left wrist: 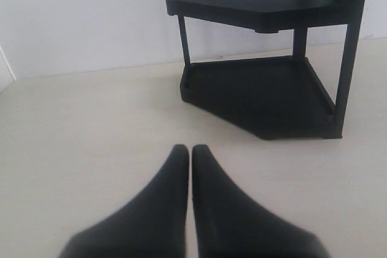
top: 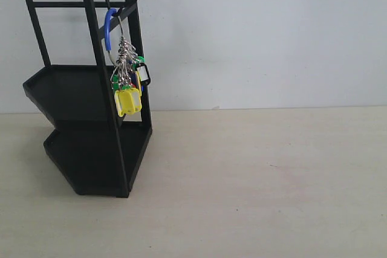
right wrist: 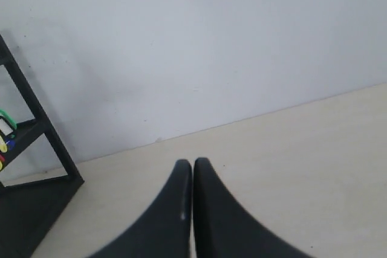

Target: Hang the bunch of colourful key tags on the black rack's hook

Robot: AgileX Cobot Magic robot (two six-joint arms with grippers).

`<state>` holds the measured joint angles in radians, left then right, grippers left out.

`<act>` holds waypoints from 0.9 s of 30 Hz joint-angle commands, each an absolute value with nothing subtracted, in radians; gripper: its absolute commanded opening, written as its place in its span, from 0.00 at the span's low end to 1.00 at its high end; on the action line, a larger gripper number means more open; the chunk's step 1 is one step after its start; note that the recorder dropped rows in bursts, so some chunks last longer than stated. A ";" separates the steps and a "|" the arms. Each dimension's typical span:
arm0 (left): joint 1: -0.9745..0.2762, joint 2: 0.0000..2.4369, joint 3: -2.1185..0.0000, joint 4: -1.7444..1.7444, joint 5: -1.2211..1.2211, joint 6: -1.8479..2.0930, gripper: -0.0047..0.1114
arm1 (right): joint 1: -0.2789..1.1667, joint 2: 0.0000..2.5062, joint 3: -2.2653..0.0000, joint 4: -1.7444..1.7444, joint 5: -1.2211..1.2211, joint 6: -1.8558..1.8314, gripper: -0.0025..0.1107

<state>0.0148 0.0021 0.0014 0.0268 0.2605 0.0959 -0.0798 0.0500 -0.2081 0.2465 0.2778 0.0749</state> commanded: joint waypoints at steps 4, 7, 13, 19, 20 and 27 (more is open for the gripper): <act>0.014 0.000 0.000 0.023 0.254 0.097 0.08 | -0.076 0.010 -0.125 0.226 0.274 -0.016 0.02; 0.014 0.000 0.000 0.023 0.254 0.097 0.08 | -0.076 0.000 -0.049 0.209 0.257 -0.016 0.02; 0.014 0.000 0.000 0.023 0.254 0.097 0.08 | -0.076 0.000 0.000 0.090 0.320 0.000 0.02; 0.014 0.000 0.000 0.023 0.254 0.097 0.08 | -0.076 0.000 0.000 0.061 0.329 -0.010 0.02; 0.014 0.000 0.000 0.023 0.254 0.097 0.08 | -0.076 0.000 0.000 0.061 0.329 -0.014 0.02; 0.014 0.000 0.000 0.023 0.254 0.097 0.08 | -0.069 0.000 0.000 0.053 0.343 -0.041 0.02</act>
<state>0.0148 0.0021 0.0014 0.0268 0.2605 0.0959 -0.0798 0.0054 -0.0001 0.0619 0.3356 -0.0271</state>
